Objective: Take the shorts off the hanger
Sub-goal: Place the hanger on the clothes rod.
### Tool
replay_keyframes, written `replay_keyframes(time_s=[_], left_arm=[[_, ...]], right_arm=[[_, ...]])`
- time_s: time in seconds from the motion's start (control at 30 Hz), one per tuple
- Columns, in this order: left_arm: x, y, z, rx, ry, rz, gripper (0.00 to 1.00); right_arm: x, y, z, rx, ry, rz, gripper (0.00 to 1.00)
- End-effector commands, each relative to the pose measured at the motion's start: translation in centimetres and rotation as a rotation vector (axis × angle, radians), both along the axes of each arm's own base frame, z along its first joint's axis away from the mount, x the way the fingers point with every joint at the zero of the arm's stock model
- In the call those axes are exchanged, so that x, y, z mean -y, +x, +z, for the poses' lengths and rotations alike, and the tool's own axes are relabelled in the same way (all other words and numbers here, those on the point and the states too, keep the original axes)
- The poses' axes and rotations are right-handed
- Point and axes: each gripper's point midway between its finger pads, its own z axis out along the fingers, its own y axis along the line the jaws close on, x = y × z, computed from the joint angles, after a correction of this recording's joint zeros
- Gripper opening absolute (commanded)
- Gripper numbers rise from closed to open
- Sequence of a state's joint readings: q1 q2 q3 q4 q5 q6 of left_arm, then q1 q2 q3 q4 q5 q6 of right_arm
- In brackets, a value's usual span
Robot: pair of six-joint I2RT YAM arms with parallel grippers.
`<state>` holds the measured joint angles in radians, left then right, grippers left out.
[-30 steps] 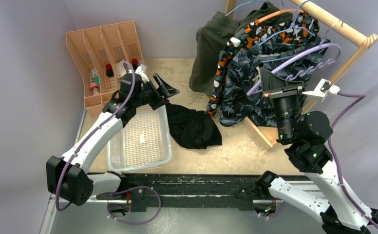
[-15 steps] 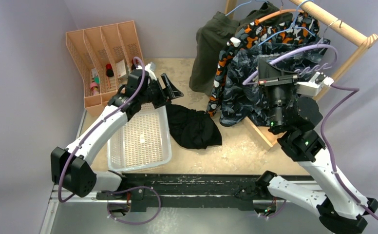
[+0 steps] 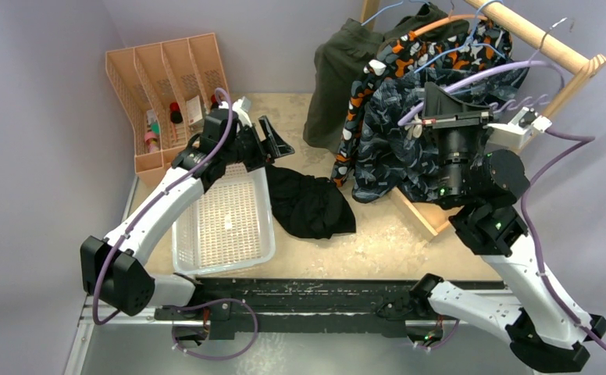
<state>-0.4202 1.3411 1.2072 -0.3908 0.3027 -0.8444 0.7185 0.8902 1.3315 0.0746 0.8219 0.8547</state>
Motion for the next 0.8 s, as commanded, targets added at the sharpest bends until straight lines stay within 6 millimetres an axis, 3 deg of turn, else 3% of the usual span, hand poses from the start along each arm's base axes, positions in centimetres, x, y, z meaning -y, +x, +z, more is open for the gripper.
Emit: replay_keyframes(time_s=[0.0, 0.4, 0.77], left_arm=[[0.2, -0.1, 1.5, 0.048, -0.017, -0.014, 0.73], [0.3, -0.1, 1.7, 0.043, -0.028, -0.010, 0.73], [0.4, 0.0, 0.9, 0.023, -0.029, -0.011, 0.73]], right_arm=[[3.1, -1.3, 3.0, 0.048, 0.036, -0.108, 0.00], [3.0, -0.6, 1.5, 0.003, 0.090, -0.122, 0.00], [2.0, 2.5, -1.0, -0.068, 0.016, -0.129, 0.00]])
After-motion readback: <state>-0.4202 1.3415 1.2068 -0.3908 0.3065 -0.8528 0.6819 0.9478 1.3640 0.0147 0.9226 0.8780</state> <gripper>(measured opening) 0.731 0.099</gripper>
